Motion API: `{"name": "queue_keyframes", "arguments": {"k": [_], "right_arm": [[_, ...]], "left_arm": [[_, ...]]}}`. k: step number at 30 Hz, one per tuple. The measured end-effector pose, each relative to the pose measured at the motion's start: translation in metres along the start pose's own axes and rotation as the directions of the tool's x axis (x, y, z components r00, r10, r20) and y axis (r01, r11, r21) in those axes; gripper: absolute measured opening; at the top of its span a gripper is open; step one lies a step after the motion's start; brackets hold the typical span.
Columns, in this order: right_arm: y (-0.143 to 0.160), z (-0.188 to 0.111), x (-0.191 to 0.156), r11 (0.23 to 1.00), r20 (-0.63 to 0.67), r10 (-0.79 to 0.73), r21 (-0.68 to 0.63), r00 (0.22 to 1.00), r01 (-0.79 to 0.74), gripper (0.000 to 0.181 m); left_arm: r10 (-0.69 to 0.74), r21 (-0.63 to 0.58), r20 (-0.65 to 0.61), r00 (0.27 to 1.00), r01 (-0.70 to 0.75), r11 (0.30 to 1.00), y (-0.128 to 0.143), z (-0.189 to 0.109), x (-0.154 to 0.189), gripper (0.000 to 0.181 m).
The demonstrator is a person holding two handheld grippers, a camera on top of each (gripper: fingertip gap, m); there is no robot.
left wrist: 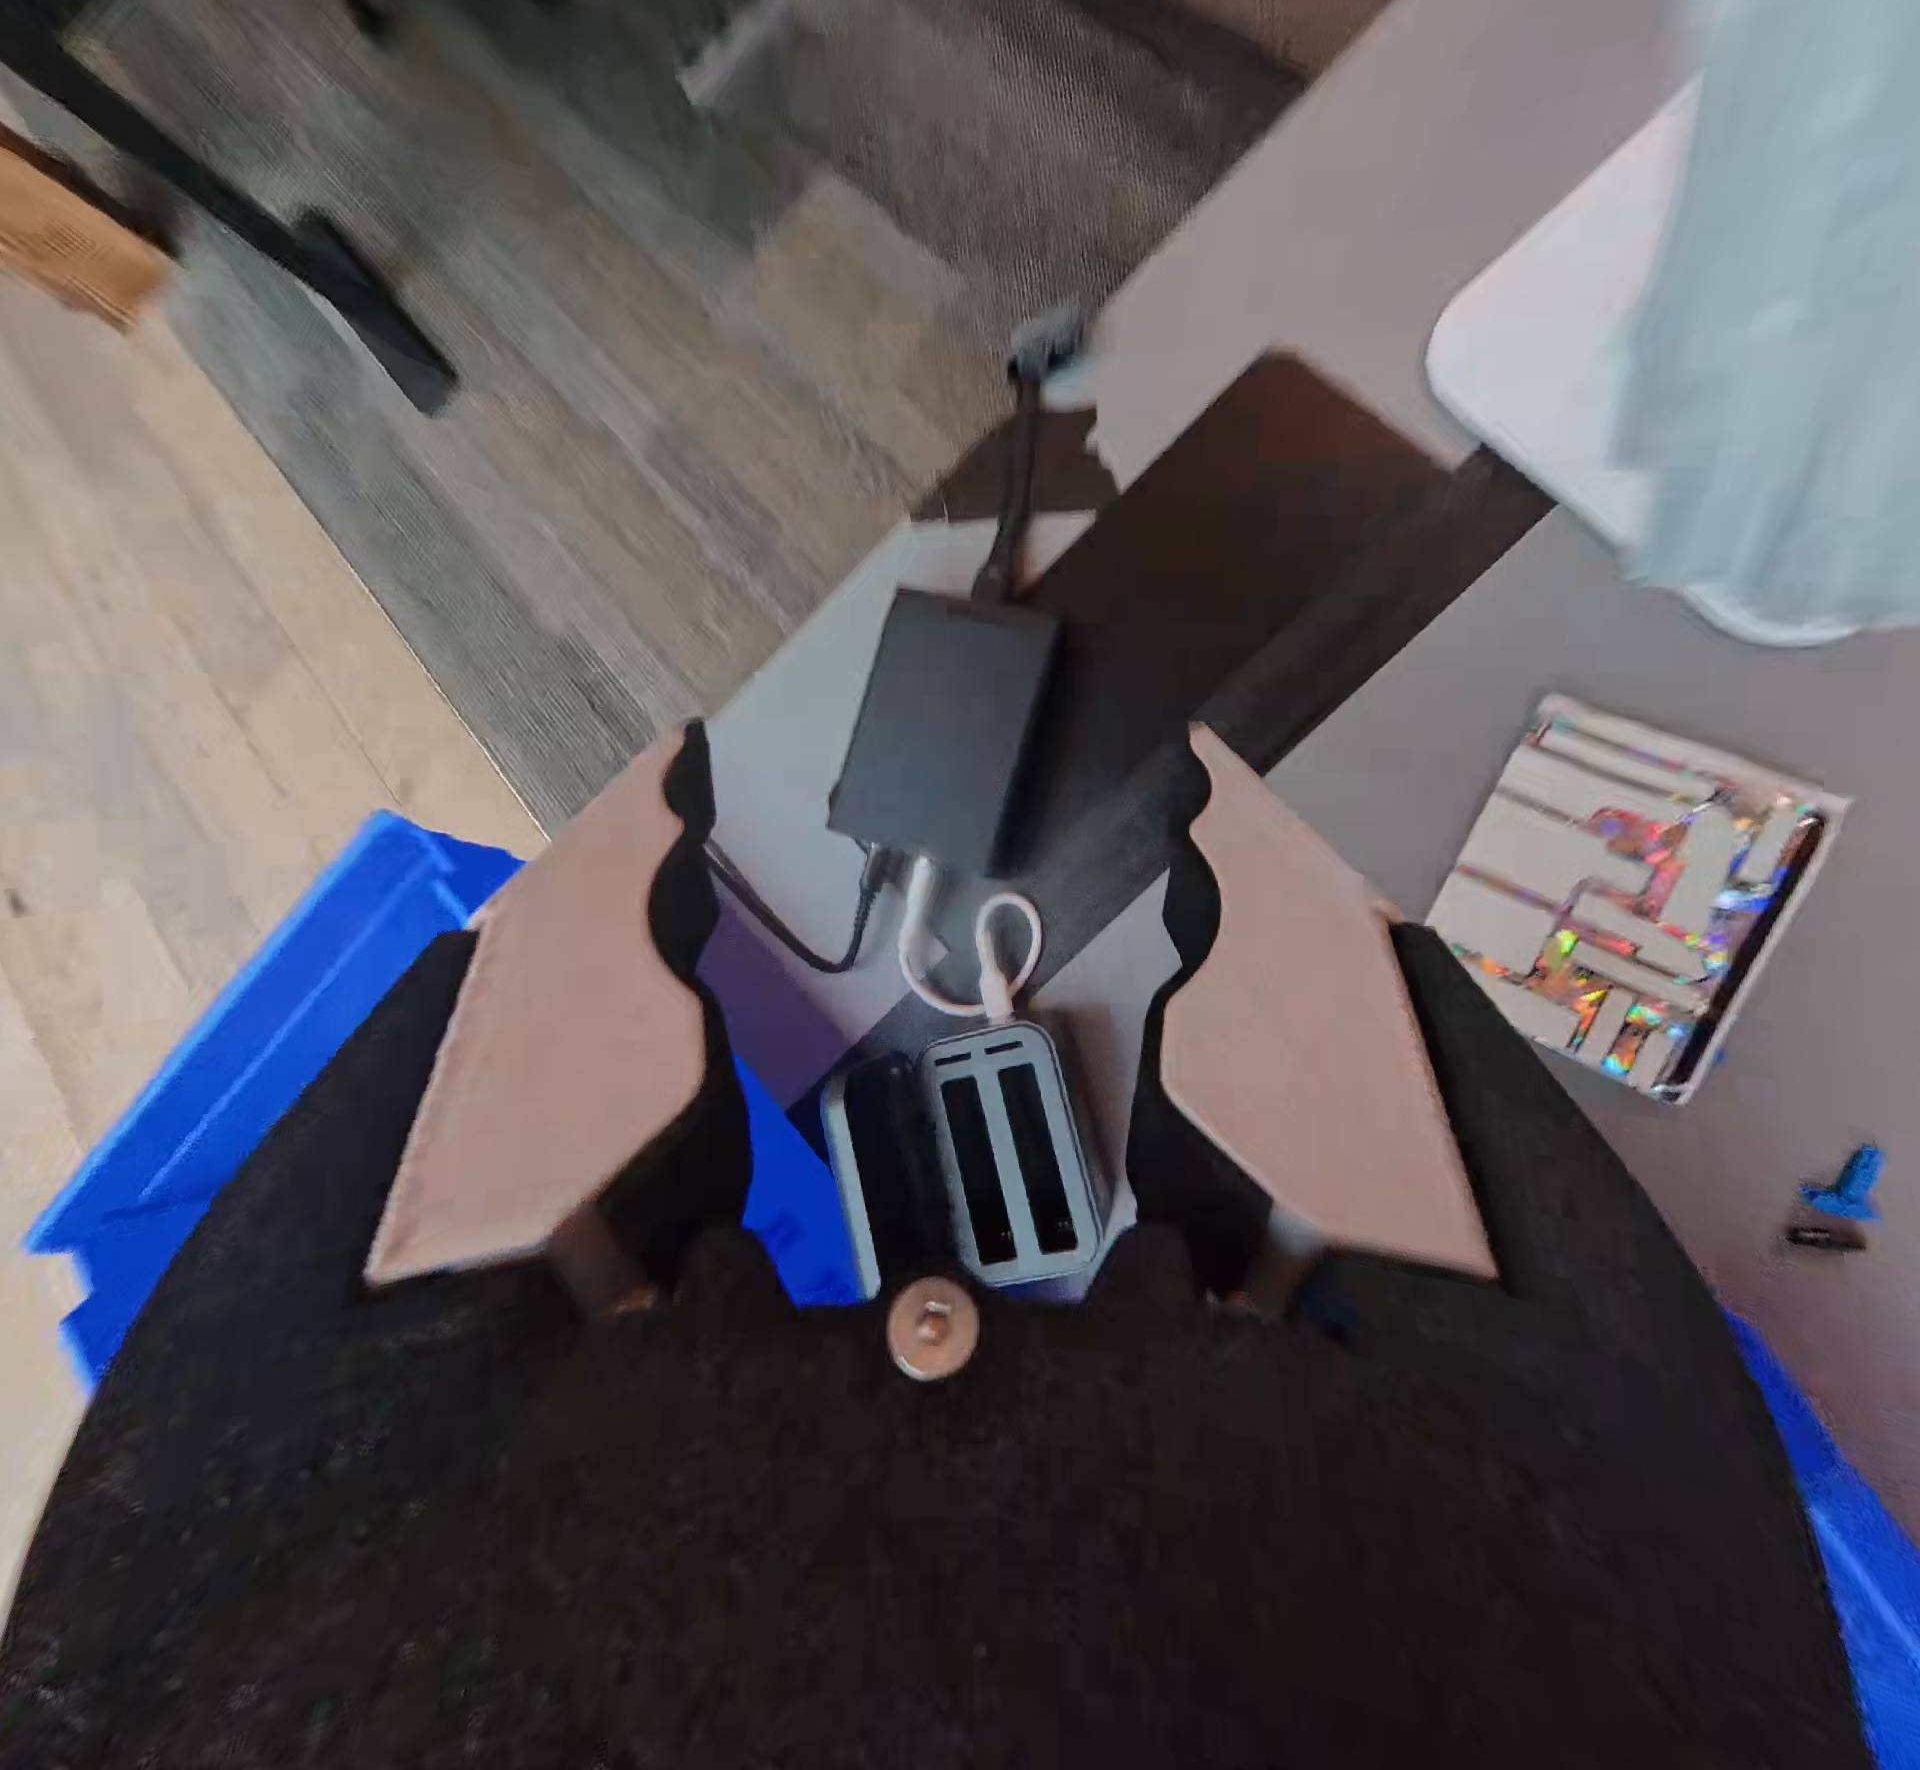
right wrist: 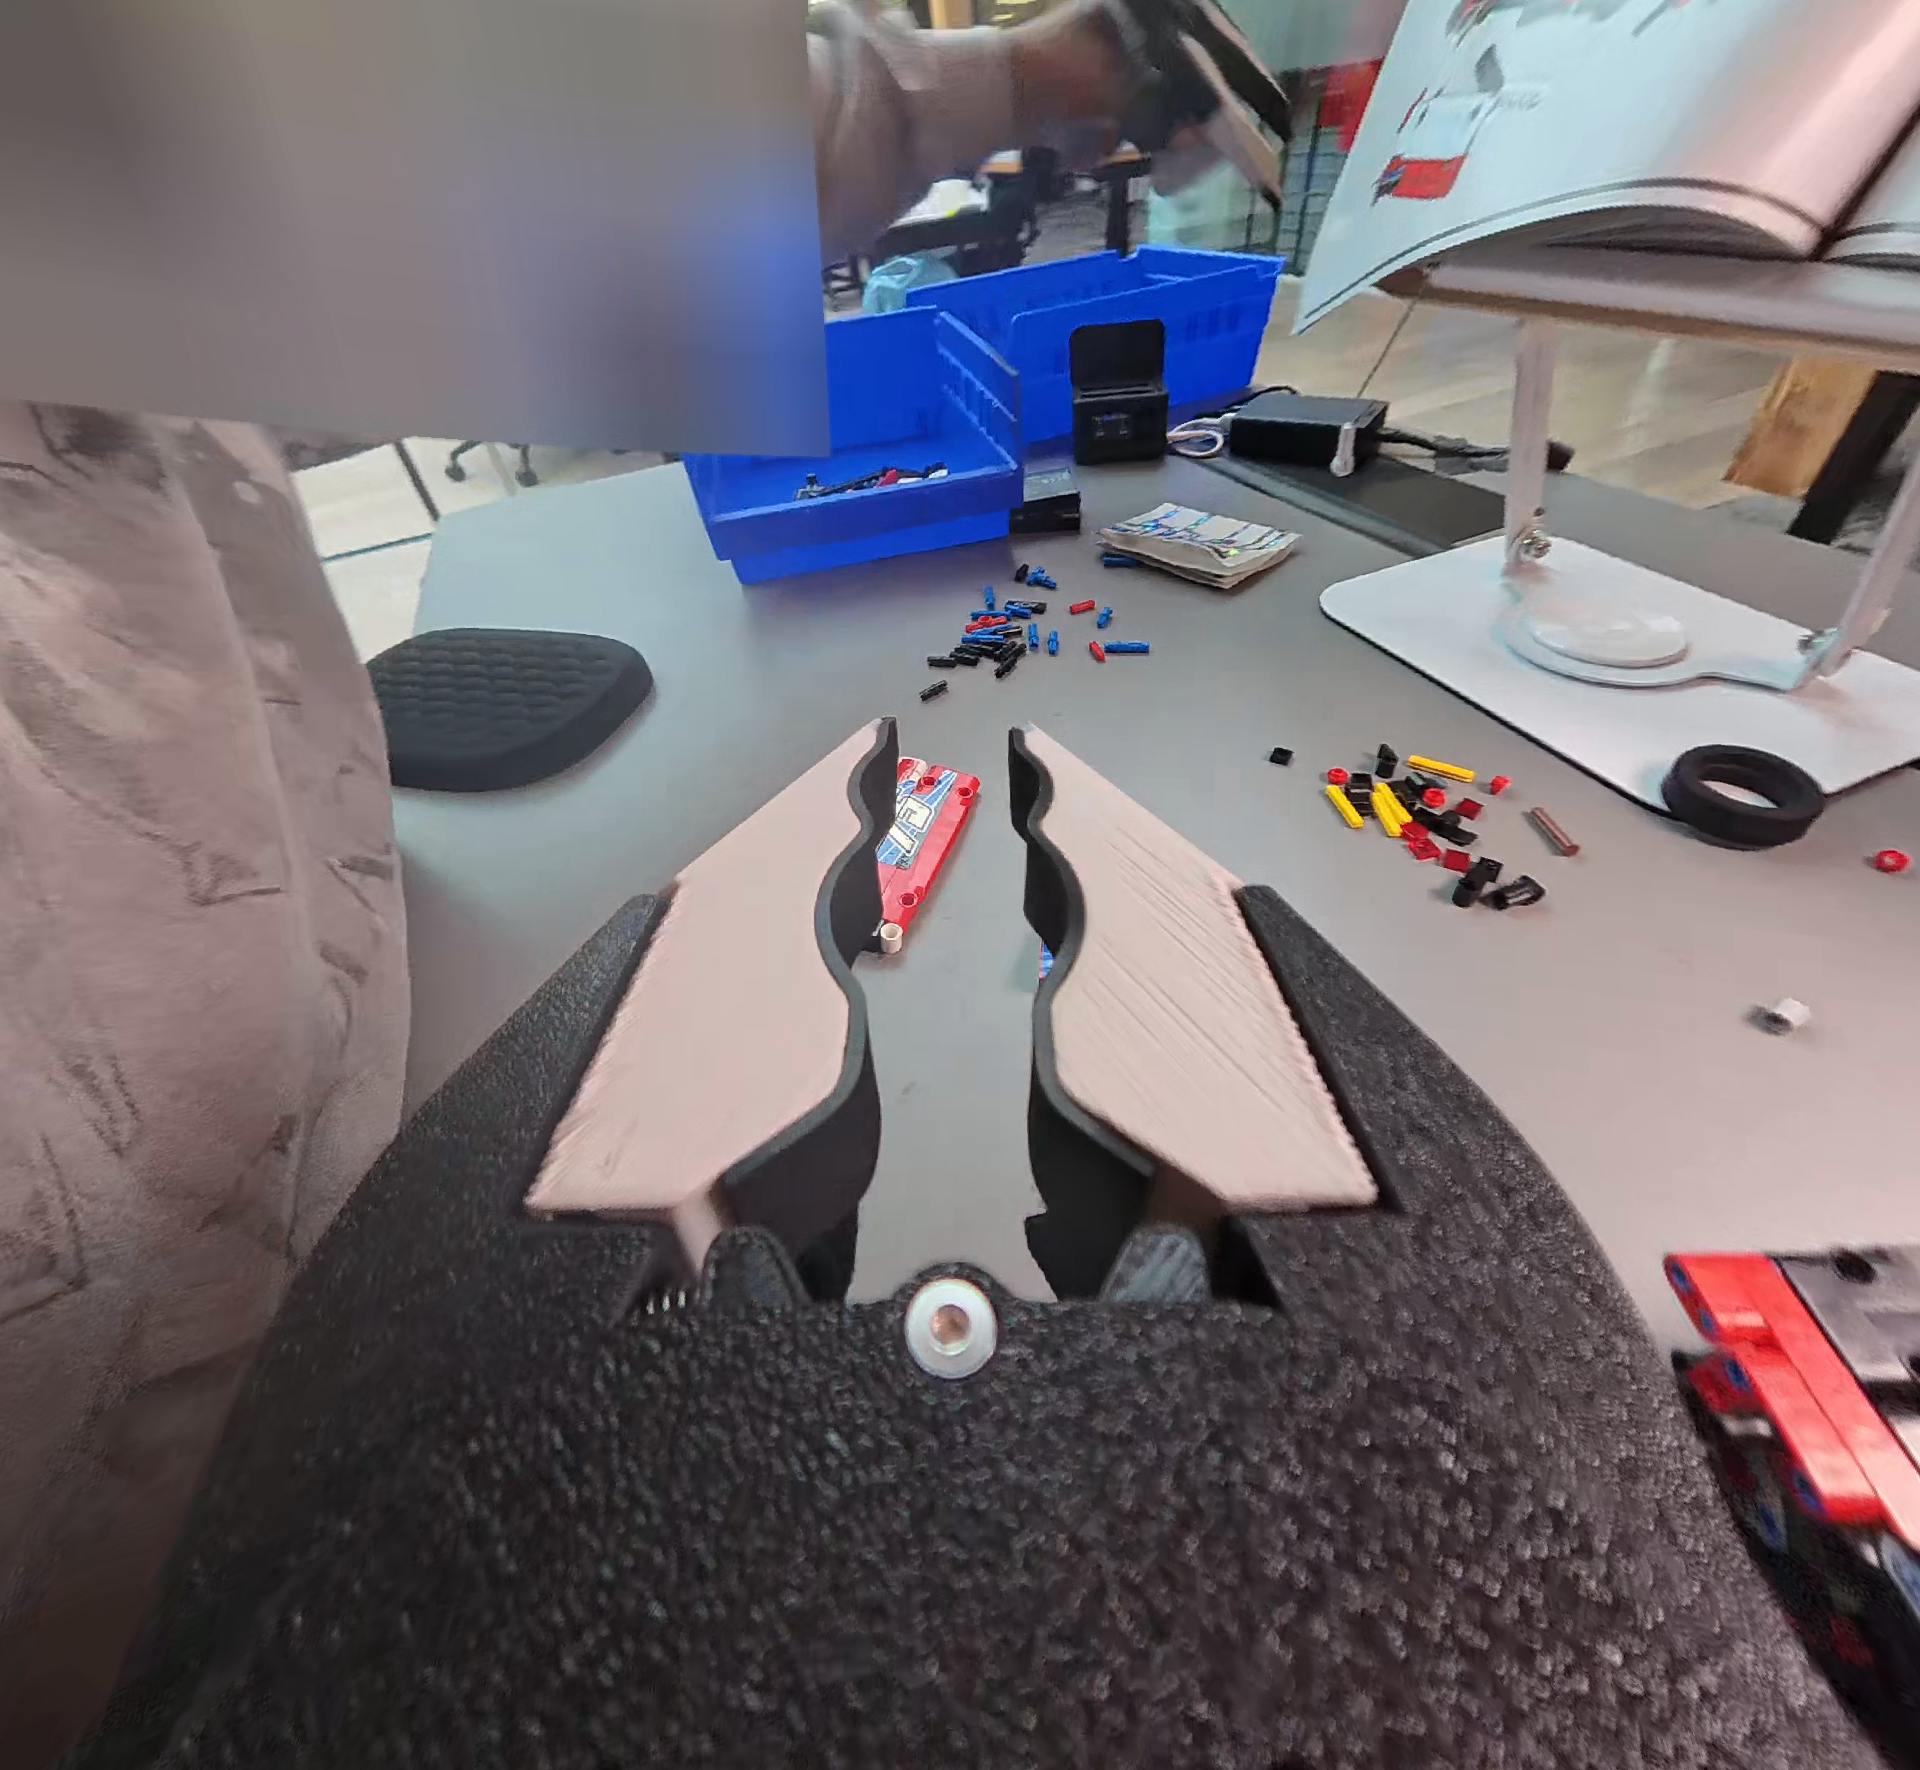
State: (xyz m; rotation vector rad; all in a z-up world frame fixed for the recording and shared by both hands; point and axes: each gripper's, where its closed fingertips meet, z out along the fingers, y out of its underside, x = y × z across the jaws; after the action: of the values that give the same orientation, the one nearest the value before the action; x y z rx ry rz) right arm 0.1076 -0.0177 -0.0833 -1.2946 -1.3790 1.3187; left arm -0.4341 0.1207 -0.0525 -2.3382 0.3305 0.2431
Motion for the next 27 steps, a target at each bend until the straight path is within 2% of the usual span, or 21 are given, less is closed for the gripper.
{"name": "queue_keyframes", "arguments": {"k": [1,3,5,8,10,11,13,15,18,23,27], "right_arm": [[-0.001,-0.005,-0.002,1.0,-0.023,0.002,0.01,1.0,-0.002,0.021],[0.0,-0.012,-0.005,1.0,-0.066,0.01,0.023,0.998,-0.008,0.022],[0.002,-0.016,-0.009,0.999,-0.106,0.014,0.033,0.994,-0.011,0.023],[0.003,-0.017,-0.015,1.0,-0.18,0.007,0.023,0.984,-0.003,0.027],[0.002,-0.018,-0.023,1.0,-0.224,0.0,0.015,0.974,0.003,0.03],[0.001,-0.02,-0.028,1.0,-0.244,-0.011,0.003,0.97,0.012,0.033],[0.004,-0.025,-0.039,0.998,-0.291,-0.062,-0.036,0.955,0.054,0.038],[0.011,-0.032,-0.051,0.993,-0.331,-0.113,-0.076,0.937,0.093,0.042],[0.018,-0.04,-0.082,0.992,-0.352,-0.115,-0.081,0.929,0.092,0.049],[0.032,-0.052,-0.137,0.989,-0.376,-0.147,-0.056,0.915,0.136,0.046],[0.029,-0.047,-0.163,0.996,-0.293,-0.084,-0.037,0.952,0.077,0.046]], "left_arm": [[-0.014,0.14,0.039,0.999,0.008,0.99,-0.02,-0.035,0.004,0.084],[-0.058,0.428,0.075,0.995,0.021,0.904,-0.051,-0.115,0.026,0.072],[-0.112,0.652,0.08,0.991,0.033,0.758,-0.061,-0.193,0.06,0.071],[-0.176,0.819,-0.003,0.984,0.103,0.564,-0.038,-0.274,0.122,0.08],[-0.224,0.867,-0.044,0.974,0.149,0.476,-0.009,-0.304,0.161,0.079],[-0.238,0.885,-0.069,0.969,0.169,0.434,0.006,-0.316,0.181,0.072],[-0.252,0.907,-0.11,0.961,0.201,0.37,0.032,-0.336,0.225,0.052],[-0.278,0.912,-0.126,0.952,0.221,0.346,0.057,-0.347,0.267,0.04],[-0.308,0.894,-0.119,0.944,0.237,0.38,0.09,-0.352,0.329,0.022],[-0.297,0.835,-0.162,0.941,0.291,0.467,0.128,-0.338,0.418,0.023],[-0.338,0.784,-0.229,0.913,0.379,0.491,0.153,-0.328,0.468,0.031]]}}
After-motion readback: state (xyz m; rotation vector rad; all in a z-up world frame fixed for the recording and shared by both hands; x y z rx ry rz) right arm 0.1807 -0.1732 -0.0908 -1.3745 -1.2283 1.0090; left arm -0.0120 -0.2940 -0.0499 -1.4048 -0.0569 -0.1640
